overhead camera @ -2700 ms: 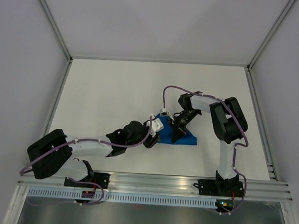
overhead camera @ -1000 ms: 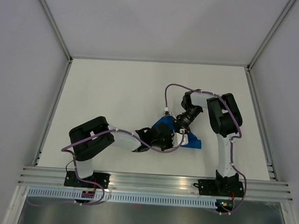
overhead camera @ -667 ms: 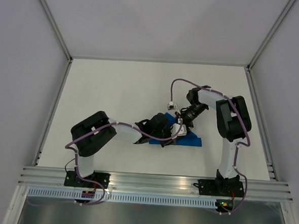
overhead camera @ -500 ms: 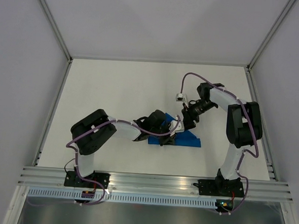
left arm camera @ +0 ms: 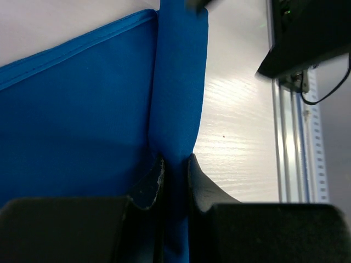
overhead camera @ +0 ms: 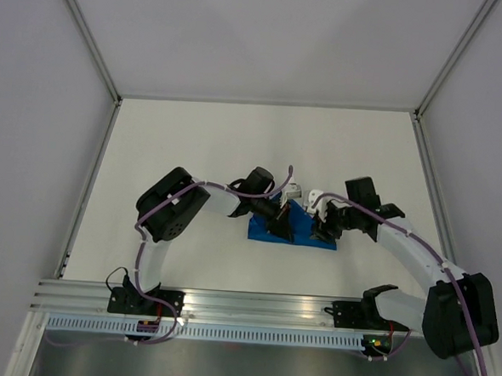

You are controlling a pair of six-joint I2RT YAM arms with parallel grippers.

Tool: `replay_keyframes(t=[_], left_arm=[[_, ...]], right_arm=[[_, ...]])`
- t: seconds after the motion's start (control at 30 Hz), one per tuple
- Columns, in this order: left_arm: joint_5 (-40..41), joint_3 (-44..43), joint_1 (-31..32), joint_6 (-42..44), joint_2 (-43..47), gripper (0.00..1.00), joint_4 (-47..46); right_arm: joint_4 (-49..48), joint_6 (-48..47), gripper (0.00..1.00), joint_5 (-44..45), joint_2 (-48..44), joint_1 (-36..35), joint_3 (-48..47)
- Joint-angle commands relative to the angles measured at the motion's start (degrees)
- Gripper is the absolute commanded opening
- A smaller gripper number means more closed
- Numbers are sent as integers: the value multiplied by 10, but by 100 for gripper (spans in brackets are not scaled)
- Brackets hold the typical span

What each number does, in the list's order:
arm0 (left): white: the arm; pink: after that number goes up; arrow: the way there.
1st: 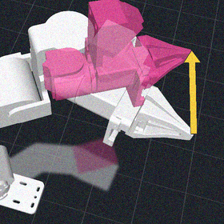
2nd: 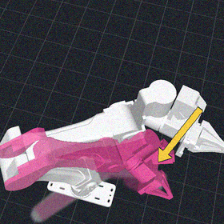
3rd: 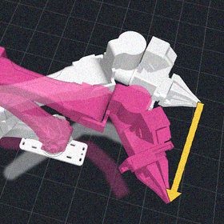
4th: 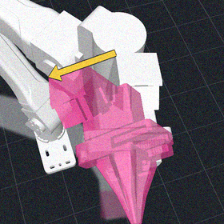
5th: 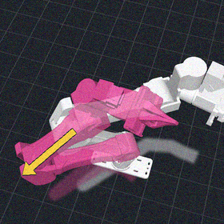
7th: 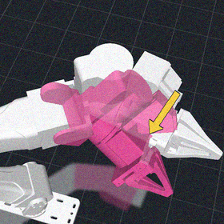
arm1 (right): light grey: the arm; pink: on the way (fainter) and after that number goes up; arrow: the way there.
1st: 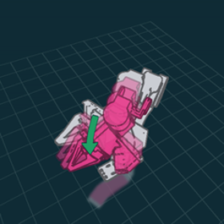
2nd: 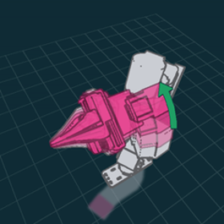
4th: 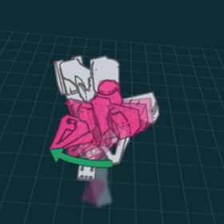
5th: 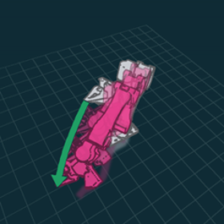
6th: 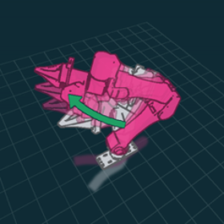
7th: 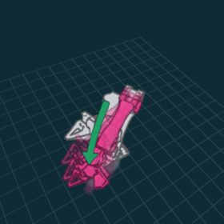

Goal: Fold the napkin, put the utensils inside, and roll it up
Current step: Roll the napkin with the utensil

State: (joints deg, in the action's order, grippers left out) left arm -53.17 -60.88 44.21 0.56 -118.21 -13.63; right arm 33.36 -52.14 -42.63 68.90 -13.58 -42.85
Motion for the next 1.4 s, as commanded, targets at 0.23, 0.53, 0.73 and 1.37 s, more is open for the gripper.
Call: replay_keyframes(t=[0.23, 0.53, 0.73, 1.37], left_arm=[[-45, -6, -15, -71, -118, 2, 132], [-43, -13, -18, -95, -132, 2, 130], [-31, -16, -18, -107, -134, 2, 132], [-9, -18, -19, -138, -144, 2, 125]], right_arm=[[-260, 17, 62, 220, -57, -209, 179], [-269, 42, 61, 245, -45, -264, 182], [-235, 58, 62, 226, -44, -279, 156], [-263, 74, 47, 236, 37, -326, 159]])
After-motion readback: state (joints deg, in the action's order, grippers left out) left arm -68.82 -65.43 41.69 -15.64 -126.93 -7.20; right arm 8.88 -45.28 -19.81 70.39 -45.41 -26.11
